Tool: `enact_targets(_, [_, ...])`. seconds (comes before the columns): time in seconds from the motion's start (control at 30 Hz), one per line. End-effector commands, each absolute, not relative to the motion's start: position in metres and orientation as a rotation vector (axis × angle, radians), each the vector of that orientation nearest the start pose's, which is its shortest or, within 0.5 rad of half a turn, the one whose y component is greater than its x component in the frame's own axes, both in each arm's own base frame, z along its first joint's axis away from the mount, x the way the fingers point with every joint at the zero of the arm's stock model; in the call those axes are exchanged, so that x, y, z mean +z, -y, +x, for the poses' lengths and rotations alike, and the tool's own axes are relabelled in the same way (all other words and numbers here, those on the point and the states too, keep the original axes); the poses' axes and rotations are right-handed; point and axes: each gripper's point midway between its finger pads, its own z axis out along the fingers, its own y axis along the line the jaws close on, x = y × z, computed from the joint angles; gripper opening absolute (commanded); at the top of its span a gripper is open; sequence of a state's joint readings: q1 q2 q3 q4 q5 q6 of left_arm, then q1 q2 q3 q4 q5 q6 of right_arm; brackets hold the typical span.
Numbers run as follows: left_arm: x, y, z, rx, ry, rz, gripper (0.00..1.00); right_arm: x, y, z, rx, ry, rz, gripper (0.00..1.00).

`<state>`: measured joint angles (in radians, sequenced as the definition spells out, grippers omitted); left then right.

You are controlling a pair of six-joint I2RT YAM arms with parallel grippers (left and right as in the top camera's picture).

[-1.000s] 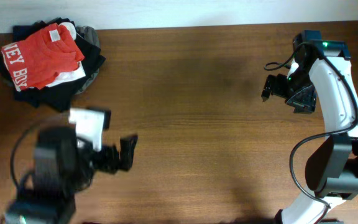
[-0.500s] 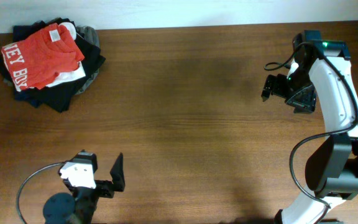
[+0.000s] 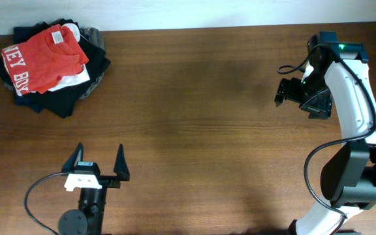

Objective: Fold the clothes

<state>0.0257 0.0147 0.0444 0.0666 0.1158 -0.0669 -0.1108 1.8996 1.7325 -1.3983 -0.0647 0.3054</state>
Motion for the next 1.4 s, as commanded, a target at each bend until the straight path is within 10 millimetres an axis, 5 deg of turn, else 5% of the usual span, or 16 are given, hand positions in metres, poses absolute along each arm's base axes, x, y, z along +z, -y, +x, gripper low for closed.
enact_targets(0.0, [0.197,0.014,0.245,-0.080,-1.482,0.074,0.99,0.138,0.030,0.359,0.094,-3.068,0.639,0.98])
enact_targets(0.17, [0.157,0.005,0.245,-0.030,-1.645,0.068,0.99,0.138,0.030,0.360,0.094,-3.068,0.639,0.98])
enact_targets(1.17, [0.160,0.004,0.246,-0.027,-1.634,0.066,0.99,0.137,0.028,0.360,0.094,-3.071,0.630,0.98])
enact_targets(1.27, [0.160,0.004,0.246,-0.027,-1.634,0.066,0.99,0.148,0.026,0.359,0.098,-3.042,0.616,0.98])
enact_targets(1.37, [0.160,0.004,0.246,-0.027,-1.634,0.066,0.99,0.184,0.020,0.354,0.111,-2.945,0.565,0.98])
